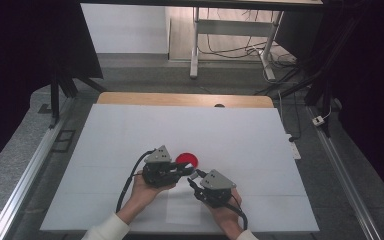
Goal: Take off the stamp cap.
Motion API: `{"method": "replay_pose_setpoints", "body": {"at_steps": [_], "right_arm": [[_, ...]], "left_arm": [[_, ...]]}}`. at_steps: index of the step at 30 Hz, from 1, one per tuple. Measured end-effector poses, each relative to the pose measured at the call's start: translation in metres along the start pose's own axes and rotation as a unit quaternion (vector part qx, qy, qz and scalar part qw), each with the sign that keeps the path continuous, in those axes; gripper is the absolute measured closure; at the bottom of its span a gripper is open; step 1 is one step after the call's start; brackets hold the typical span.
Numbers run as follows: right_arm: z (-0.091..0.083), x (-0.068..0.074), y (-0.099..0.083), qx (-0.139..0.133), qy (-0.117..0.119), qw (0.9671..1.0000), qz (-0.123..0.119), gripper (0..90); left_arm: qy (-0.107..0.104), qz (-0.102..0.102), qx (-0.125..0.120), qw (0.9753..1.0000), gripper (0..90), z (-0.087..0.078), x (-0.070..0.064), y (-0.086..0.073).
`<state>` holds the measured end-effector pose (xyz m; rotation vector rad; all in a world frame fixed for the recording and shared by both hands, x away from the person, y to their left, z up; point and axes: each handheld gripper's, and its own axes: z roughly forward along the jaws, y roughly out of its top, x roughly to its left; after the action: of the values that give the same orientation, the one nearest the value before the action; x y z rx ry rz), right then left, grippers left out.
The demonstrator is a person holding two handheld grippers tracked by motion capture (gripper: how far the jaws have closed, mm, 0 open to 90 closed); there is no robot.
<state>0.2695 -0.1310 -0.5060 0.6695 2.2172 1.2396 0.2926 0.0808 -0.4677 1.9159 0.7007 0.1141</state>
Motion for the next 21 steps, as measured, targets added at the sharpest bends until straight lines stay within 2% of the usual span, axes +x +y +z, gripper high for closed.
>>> {"method": "replay_pose_setpoints", "body": {"at_steps": [6,21], "right_arm": [[0.0009,0.0006,0.0,0.0,-0.002,1.0,-0.001,62.3],[0.0026,0.0025,0.0005,0.01,-0.011,0.9998,-0.009,62.7]], "left_arm": [[0.001,0.0,0.0,1.0,75.7,0.0002,-0.0001,-0.0001],[0.004,0.0,-0.001,1.0,75.7,0.0005,-0.0004,-0.0006]]}}
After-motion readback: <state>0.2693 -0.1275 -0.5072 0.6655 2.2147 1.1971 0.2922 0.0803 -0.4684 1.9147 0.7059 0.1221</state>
